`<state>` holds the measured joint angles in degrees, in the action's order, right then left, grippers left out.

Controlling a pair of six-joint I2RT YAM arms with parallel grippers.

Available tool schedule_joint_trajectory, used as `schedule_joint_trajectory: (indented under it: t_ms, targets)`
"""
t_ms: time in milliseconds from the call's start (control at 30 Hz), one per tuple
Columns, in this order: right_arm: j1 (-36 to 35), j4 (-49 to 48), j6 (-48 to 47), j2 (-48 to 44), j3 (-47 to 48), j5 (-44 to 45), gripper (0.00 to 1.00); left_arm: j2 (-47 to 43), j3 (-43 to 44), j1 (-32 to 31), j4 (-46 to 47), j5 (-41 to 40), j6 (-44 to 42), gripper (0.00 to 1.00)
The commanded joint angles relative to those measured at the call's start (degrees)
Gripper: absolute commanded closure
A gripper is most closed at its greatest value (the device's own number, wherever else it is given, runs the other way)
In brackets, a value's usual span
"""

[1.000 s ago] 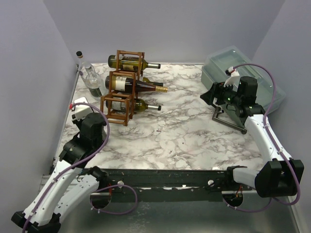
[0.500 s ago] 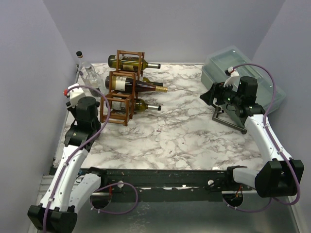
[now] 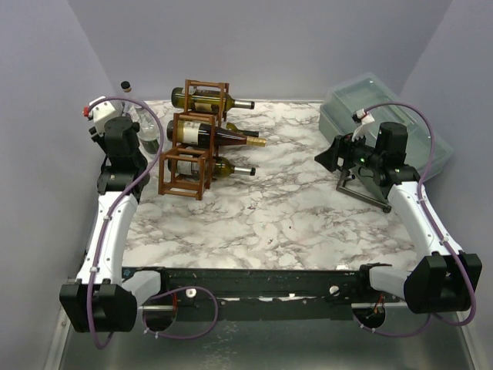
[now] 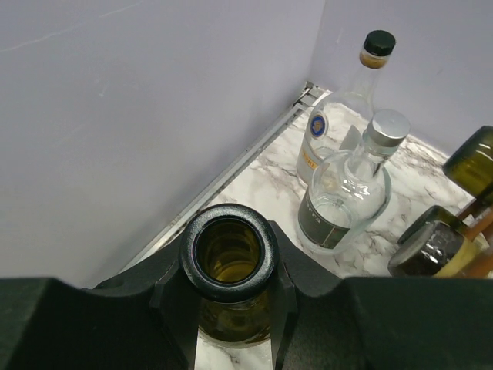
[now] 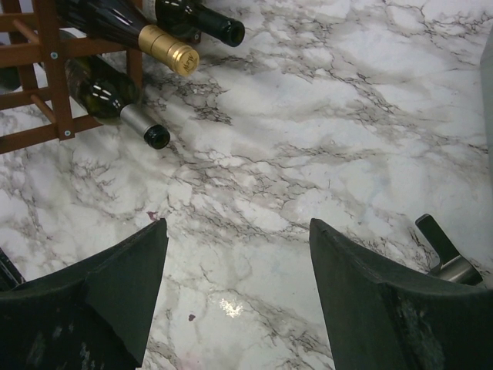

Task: Take the wine bottle off the wine rack
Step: Move the wine bottle to the center of the board.

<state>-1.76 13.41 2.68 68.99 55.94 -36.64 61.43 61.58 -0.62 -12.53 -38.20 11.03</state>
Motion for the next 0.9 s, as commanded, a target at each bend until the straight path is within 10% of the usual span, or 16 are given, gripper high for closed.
schedule_joint_trajectory:
  t_ms: [0,867]
  targets:
    - [0.42,1.71,-2.22,-0.37,0.49,-2.03,0.23,2.78,3.9,3.99,9.15,5.02,-1.99,1.0]
    - [0.4,3.18,-4.35,1.2,1.22,-1.94,0.23,24.67,20.57,16.05,15.7,26.74,-12.48,1.0]
